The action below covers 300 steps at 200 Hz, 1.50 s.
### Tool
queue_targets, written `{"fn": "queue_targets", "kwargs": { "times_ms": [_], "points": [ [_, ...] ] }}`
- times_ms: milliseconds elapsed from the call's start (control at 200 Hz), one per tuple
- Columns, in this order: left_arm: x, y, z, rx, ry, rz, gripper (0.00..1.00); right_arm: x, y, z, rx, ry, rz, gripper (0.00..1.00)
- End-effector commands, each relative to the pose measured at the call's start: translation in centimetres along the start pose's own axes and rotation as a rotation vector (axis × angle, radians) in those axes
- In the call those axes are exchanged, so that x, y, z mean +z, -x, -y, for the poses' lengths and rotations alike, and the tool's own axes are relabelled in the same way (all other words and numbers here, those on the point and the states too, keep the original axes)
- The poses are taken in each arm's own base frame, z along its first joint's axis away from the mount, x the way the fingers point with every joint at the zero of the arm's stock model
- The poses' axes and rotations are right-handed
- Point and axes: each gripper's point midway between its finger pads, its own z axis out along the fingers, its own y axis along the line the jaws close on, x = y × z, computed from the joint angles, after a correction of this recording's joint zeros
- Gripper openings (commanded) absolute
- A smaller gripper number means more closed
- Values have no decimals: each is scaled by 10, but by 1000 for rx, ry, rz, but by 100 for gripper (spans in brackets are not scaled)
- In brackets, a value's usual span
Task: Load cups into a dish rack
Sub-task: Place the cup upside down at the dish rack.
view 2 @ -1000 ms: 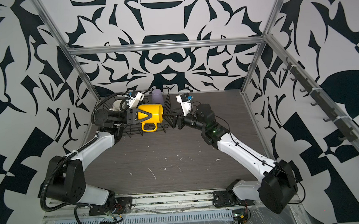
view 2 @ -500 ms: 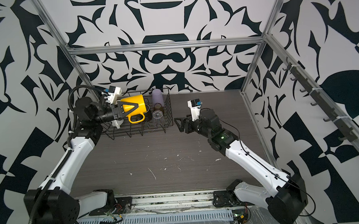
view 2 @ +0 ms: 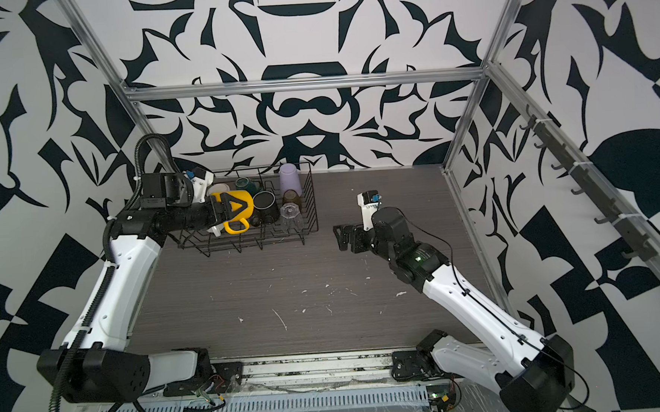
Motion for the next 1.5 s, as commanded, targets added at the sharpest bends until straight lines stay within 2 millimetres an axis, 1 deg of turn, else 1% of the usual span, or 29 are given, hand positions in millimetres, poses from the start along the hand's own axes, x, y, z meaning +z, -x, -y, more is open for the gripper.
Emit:
{"fn": "queue_targets", "kwargs": {
  "times_ms": [0,185,310,605,800,905,990,1175,1395,1495],
  "points": [
    [-8,3,-28,36,185,-18,0,-5,3,11,17,-57,24,100],
    [2,7,-45,44,262,-66,0,4,-1,12,28,-49,12,100],
    [7,15,-65,44,362,-80,0,9,-3,13,29,-48,7,100],
    [45,37,-97,26,453,-111,0,11,-2,21,13,-68,5,99],
    [69,48,-112,8,485,-124,0,10,-2,26,16,-73,14,99],
    [84,47,-126,-10,518,-160,0,11,-3,28,19,-75,12,99],
    [95,46,-133,-19,524,-180,0,9,-4,29,18,-76,10,99],
    [113,42,-154,-24,578,-214,0,3,-6,33,13,-84,17,99],
    [133,40,-166,-38,585,-240,0,-3,-10,37,27,-91,18,98],
    [142,35,-172,-45,588,-260,0,-5,-10,37,30,-92,21,98]
  ]
}}
